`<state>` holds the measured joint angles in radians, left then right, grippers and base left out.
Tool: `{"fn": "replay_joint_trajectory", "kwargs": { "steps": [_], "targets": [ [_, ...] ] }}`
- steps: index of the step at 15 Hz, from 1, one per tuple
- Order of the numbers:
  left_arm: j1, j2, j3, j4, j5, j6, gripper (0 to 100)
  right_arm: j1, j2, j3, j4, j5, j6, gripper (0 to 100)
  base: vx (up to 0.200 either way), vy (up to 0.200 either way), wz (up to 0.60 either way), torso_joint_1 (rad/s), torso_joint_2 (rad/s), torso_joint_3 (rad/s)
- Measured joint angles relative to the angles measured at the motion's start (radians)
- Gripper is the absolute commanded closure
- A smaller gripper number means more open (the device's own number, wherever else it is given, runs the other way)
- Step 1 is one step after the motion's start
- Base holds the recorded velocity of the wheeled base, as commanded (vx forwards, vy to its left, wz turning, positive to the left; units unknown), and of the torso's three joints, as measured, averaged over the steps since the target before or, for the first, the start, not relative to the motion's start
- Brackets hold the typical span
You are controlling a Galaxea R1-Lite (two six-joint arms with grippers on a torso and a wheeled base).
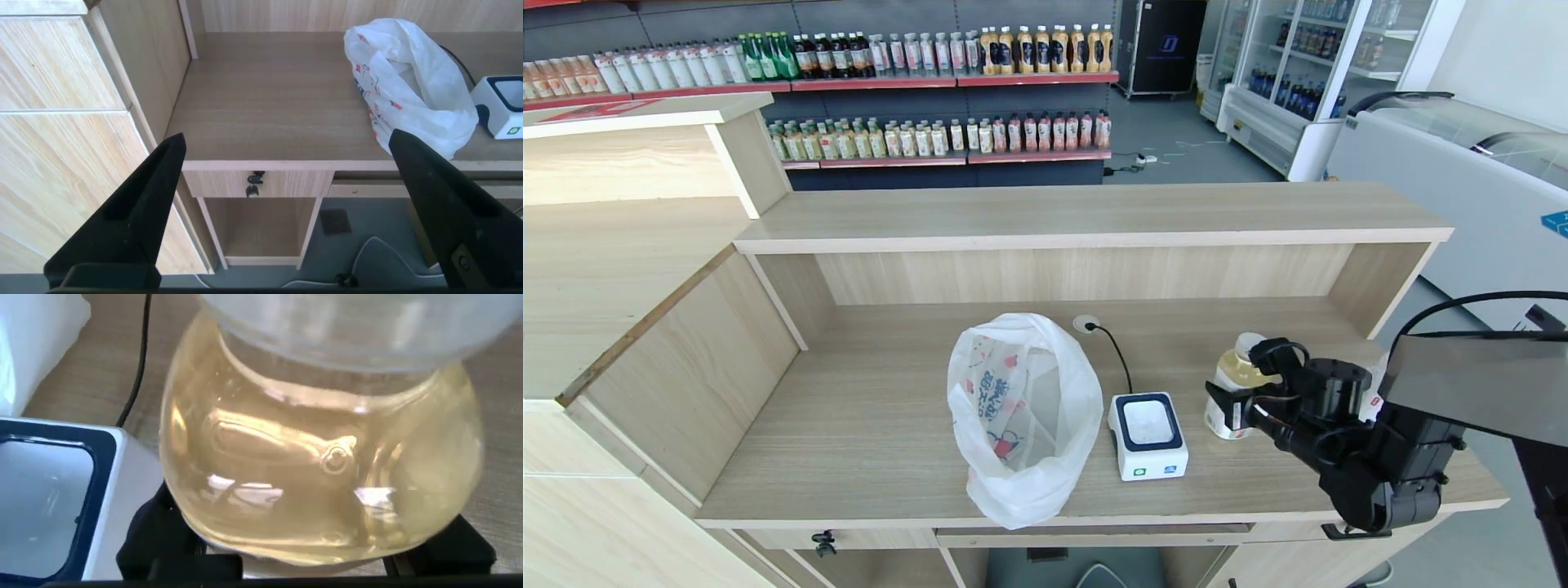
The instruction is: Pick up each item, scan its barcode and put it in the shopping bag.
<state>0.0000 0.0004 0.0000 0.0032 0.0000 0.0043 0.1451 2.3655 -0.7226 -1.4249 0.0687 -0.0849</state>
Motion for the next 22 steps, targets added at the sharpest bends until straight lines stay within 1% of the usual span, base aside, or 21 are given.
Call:
{"fn": "replay_joint_trajectory", "kwargs": {
  "steps": [2,3,4,5,6,7,9,10,11,12,14,18,20,22],
  "targets": [
    [0.000,0.000,0.000,0.000,0.000,0.000,0,-0.024,-0.148,-0.020,0.205,0.064,0.047,100,0.000,0.000,0.00,0.000,0.00,0.000],
    [0.000,0.000,0.000,0.000,0.000,0.000,0,-0.044,-0.248,-0.044,0.367,0.126,0.080,100,0.000,0.000,0.00,0.000,0.00,0.000],
    [0.000,0.000,0.000,0.000,0.000,0.000,0,-0.066,-0.347,-0.073,0.540,0.202,0.118,100,0.000,0.000,0.00,0.000,0.00,0.000],
    [0.000,0.000,0.000,0.000,0.000,0.000,0,-0.090,-0.442,-0.109,0.720,0.301,0.160,100,0.000,0.000,0.00,0.000,0.00,0.000],
    [0.000,0.000,0.000,0.000,0.000,0.000,0,-0.117,-0.534,-0.147,0.857,0.450,0.209,100,0.000,0.000,0.00,0.000,0.00,0.000],
    [0.000,0.000,0.000,0.000,0.000,0.000,0,-0.140,-0.611,-0.180,0.898,0.577,0.261,100,0.000,0.000,0.00,0.000,0.00,0.000],
    [-0.001,0.000,0.000,0.000,0.000,0.000,0,-0.165,-0.745,-0.212,0.929,0.829,0.394,100,0.000,0.000,0.00,0.000,0.00,0.000],
    [0.000,0.000,0.000,0.000,0.000,0.000,0,-0.166,-0.798,-0.224,0.930,0.925,0.438,100,0.000,0.000,0.00,0.000,0.00,0.000],
    [0.000,0.000,0.000,0.000,0.000,0.000,0,-0.157,-0.844,-0.227,0.934,0.995,0.454,100,0.000,0.000,0.00,0.000,0.00,0.000],
    [0.000,0.000,0.000,0.000,0.000,0.000,0,-0.135,-0.884,-0.227,0.935,1.015,0.459,100,0.000,0.000,0.00,0.000,0.00,0.000],
    [0.000,0.000,0.000,0.000,0.000,0.000,0,-0.081,-0.939,-0.204,0.938,1.021,0.460,100,0.000,0.000,0.00,0.000,0.00,0.000],
    [0.000,0.000,0.000,0.000,0.000,0.000,0,0.024,-1.033,-0.103,0.940,1.049,0.454,100,0.000,0.000,0.00,0.000,0.00,0.000],
    [0.000,0.000,0.000,0.000,0.000,0.000,0,0.063,-1.057,-0.066,0.939,1.054,0.418,100,0.000,0.000,0.00,0.000,0.00,0.000],
    [0.000,0.000,0.000,0.000,0.000,0.000,0,0.083,-1.063,-0.042,0.943,1.059,0.368,100,0.000,0.000,0.00,0.000,0.00,0.000]
  ]
}}
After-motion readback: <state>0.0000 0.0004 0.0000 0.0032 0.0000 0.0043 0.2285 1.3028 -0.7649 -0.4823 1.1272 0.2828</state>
